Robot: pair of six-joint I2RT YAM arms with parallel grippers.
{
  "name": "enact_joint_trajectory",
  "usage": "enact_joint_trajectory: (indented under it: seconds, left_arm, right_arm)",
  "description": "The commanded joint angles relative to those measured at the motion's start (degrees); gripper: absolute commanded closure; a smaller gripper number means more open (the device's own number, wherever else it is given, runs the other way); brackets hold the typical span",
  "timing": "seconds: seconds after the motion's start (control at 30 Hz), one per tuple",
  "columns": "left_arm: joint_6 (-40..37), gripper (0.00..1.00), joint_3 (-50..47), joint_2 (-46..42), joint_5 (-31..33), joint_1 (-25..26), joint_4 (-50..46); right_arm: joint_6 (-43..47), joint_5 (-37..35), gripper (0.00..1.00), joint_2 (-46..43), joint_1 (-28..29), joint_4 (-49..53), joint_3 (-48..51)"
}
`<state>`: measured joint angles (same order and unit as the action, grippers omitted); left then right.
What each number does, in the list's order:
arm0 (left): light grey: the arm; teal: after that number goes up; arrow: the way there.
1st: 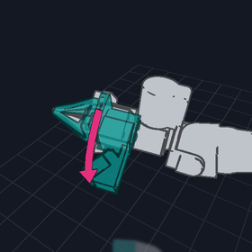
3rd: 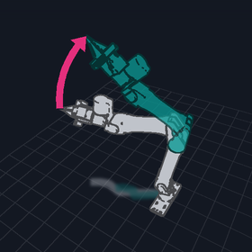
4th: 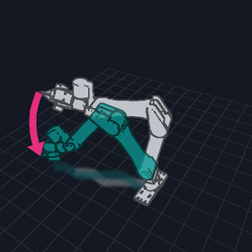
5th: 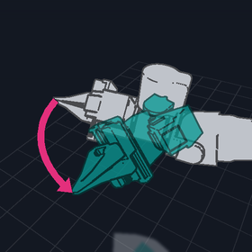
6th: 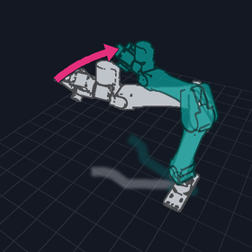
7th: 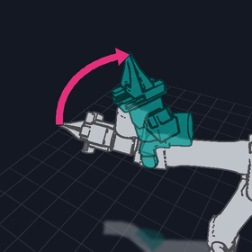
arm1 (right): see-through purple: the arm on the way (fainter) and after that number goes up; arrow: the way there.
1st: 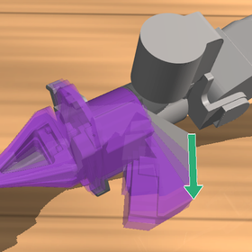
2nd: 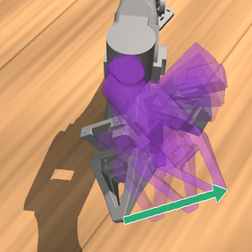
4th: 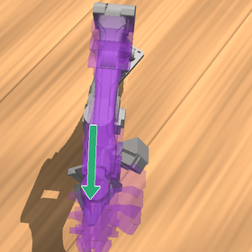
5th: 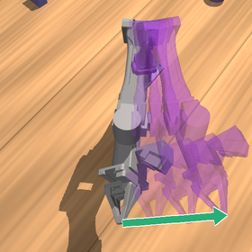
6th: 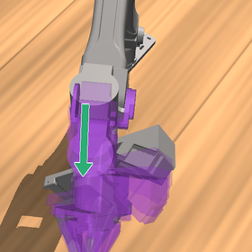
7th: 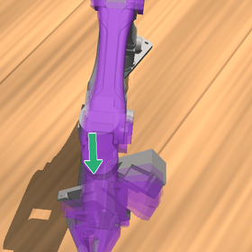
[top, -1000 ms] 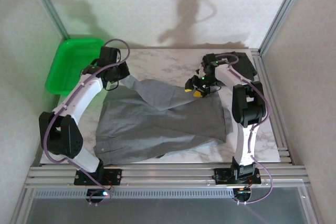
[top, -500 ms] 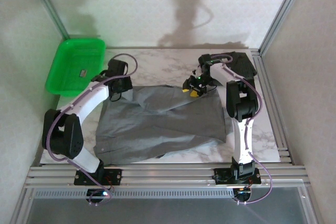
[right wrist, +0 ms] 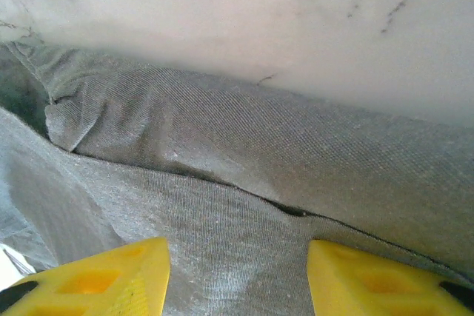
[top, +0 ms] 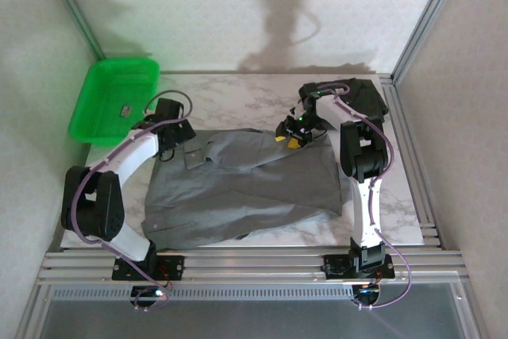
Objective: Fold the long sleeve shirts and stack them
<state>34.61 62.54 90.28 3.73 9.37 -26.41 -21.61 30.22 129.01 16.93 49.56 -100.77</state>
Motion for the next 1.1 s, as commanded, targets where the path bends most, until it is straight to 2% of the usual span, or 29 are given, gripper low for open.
enact_joint_trajectory:
  seconds: [0.0, 0.1, 0.23, 0.33, 0.5, 0.7, 0.83, 1.0, 1.07]
  left_arm:
    - [5.46, 0.05, 1.51, 2.95, -13.49, -0.20, -1.37]
    - [9.74, 0.19, 0.02, 3.91, -19.61, -0.83, -0.63]
    - [10.87, 0.32, 0.69, 6.79, -19.89, -1.69, -3.98]
    - [11.19, 0.37, -0.70, 7.78, -20.95, -2.49, -3.86]
    - [10.10, 0.41, -1.99, 8.92, -18.45, -3.27, -4.07]
    - [11.00, 0.52, -1.95, 11.35, -20.90, -3.39, 0.12]
    - [10.25, 0.57, -2.03, 11.78, -19.85, -3.47, -0.98]
    - [10.46, 0.69, -2.20, 10.51, -19.63, -3.51, -0.48]
    - [10.29, 0.79, -1.00, 10.06, -19.68, -3.48, -0.75]
  right_arm:
    - [1.30, 0.18, 0.47, 0.80, 0.56, 3.06, -2.21]
    - [1.46, -0.07, 0.47, 0.63, 0.57, 3.09, -2.24]
    - [1.47, 0.04, 0.47, 1.06, 0.56, 3.21, -2.49]
    - [1.57, -0.13, 0.47, 1.09, 0.56, 3.42, -2.83]
    - [2.05, -0.46, 0.47, 1.11, 0.56, 3.96, -3.31]
    - [1.96, -0.65, 0.47, 1.43, 0.56, 4.11, -3.47]
    - [2.18, -0.80, 0.47, 1.42, 0.56, 4.32, -3.47]
    - [1.91, -0.79, 0.47, 1.51, 0.57, 4.15, -3.47]
    - [1.79, -0.82, 0.47, 1.64, 0.56, 4.09, -3.57]
